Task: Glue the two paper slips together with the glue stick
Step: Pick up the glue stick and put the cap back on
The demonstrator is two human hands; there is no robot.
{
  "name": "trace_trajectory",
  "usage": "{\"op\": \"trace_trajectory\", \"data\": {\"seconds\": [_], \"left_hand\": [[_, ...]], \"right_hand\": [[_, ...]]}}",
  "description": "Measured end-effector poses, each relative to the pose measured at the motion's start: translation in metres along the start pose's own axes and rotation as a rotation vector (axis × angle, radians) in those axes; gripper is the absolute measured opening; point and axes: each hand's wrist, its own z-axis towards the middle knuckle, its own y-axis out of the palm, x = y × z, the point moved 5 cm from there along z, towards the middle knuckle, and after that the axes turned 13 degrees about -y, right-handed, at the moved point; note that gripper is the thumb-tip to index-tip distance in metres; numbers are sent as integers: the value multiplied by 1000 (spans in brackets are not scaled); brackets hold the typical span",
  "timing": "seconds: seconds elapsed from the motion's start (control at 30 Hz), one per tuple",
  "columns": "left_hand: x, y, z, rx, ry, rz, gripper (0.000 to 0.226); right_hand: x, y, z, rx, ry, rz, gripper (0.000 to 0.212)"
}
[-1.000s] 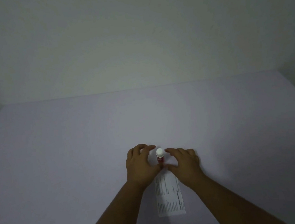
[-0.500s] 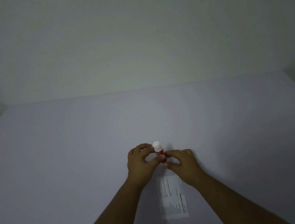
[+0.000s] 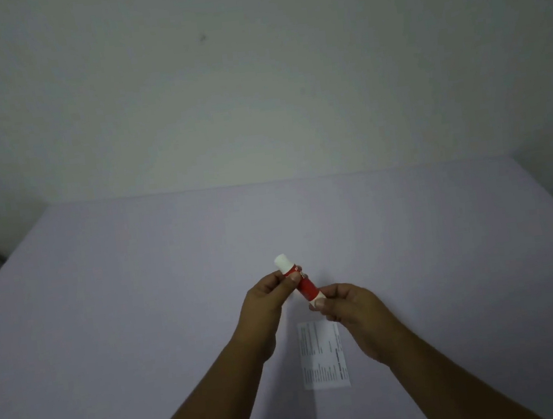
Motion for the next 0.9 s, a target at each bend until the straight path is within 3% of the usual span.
{"op": "trace_trajectory", "data": {"seconds": [0.17,0.3,0.37,0.5,0.7,0.8,0.9], "left_hand": [[-6,0,-13,59,-51,-64,35],[0,-1,-19,56,-43,-93,38],[2,0,-22,58,-32,-86,36],[4,2,-24,74,-36,-77,40],[6,6,-27,57,-33,-108,40],[6,9,-28,66,-38,-106,41],[7,12,-30,77,-47,-100,37]], "right_hand": [[-16,6,-16,154,-179,-361,17],[-12,12,-23,43,1,33,19],[-12,11,-26,51,38,111,25],[-19,4,-25,156,-99,-96,9],[-22,12,-27,24,37,199,22],[-25,10,-29,113,-81,-10,10],[-29,9,-29,146,-140,-161,16]]}}
